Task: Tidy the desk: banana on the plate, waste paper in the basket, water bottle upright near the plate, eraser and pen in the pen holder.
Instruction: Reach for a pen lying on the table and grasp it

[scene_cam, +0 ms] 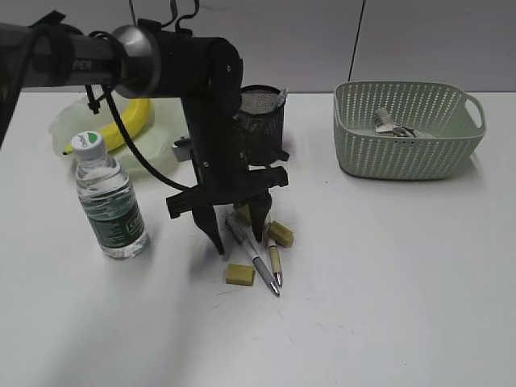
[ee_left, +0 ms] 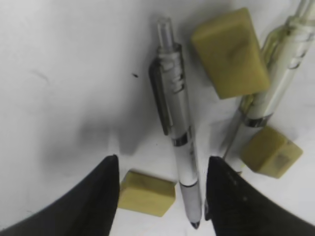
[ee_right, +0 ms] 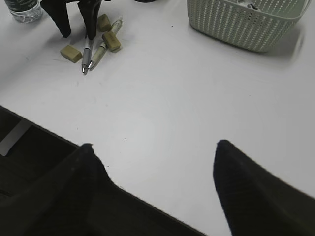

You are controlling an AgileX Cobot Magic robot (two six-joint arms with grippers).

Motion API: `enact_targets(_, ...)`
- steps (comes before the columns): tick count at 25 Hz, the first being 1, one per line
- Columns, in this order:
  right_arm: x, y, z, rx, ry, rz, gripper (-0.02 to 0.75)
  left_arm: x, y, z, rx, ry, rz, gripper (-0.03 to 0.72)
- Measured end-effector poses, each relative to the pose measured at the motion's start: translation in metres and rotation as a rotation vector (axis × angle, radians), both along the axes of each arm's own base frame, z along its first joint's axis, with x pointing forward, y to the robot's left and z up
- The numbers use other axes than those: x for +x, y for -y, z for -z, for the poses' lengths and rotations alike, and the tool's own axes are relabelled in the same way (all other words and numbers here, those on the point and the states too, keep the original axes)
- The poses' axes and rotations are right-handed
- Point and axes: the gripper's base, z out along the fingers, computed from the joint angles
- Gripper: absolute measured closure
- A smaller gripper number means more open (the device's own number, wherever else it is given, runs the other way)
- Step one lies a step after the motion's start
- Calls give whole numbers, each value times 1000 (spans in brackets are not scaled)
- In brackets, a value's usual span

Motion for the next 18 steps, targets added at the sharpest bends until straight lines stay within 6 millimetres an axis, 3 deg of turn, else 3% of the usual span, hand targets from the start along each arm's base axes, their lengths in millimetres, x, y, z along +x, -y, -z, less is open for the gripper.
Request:
enact_targets(9,0,0,0,0,0,0,157,7,-6,6,6,-21,-72,288)
enact_targets(18,0,0,0,0,0,0,157,18,4,17,-8,-36,-79,300)
